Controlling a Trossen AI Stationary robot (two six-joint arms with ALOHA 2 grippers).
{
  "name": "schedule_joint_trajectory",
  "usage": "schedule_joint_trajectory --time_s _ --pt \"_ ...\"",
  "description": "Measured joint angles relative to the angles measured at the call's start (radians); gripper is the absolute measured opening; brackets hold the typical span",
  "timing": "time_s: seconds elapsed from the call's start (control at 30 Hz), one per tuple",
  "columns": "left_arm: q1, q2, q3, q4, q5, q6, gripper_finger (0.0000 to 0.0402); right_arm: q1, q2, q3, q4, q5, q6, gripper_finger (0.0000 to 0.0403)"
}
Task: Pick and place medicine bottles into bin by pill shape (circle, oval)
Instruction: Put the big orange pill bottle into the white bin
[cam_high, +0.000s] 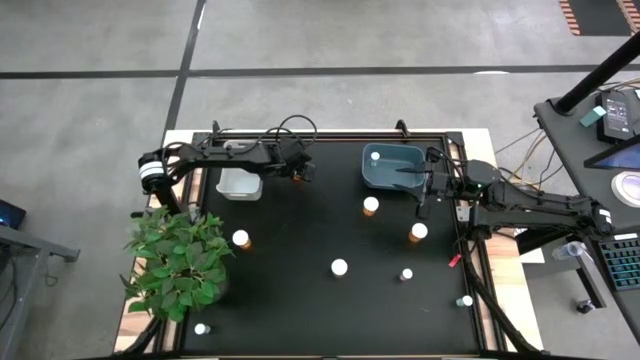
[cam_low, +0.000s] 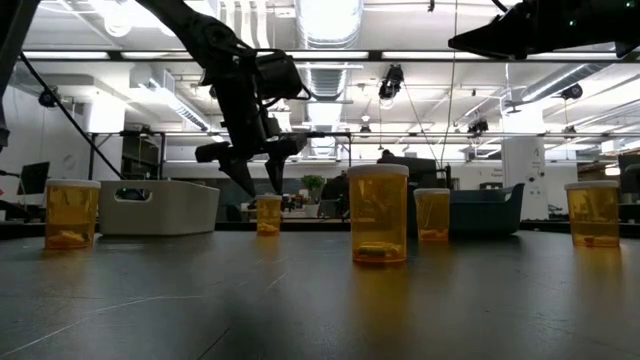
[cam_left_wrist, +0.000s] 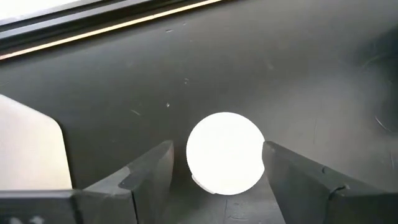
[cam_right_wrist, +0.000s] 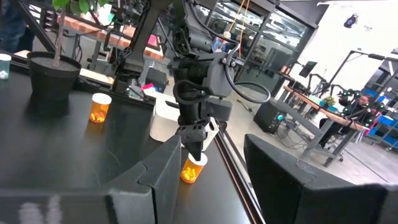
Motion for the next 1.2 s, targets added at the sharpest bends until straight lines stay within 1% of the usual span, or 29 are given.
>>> schedule_joint_trajectory --time_s 0.13,0.27,0.7,0.8,1.0,1.07,1.2 --pt "0.0 0.0 0.0 0.0 0.002 0.0 0.0231 0.0 0.0 0.0 0.0 0.0 0.0 0.0169" --pt "0.0 0.0 0.0 0.015 0.036 0.0 0.0231 0.0 0.0 0.0 0.0 0.0 0.0 0.0169" --pt "0.004 0.0 0.0 0.026 0.037 0.036 0.0234 0.0 0.0 0.0 -0.002 0.0 -0.001 0.0169" --pt "0.004 0.0 0.0 0.026 0.037 0.057 0.0249 0.0 0.0 0.0 -0.004 0.0 -0.001 0.0169" --pt "0.003 0.0 0.0 0.026 0.037 0.06 0.0295 0.0 0.0 0.0 -0.004 0.0 -0.002 0.0169" --pt "0.003 0.0 0.0 0.026 0.037 0.077 0.0302 0.0 0.0 0.0 -0.004 0.0 -0.003 0.0169" --pt "0.003 0.026 0.0 0.036 0.042 0.085 0.0304 0.0 0.0 0.0 -0.003 0.0 -0.004 0.0169"
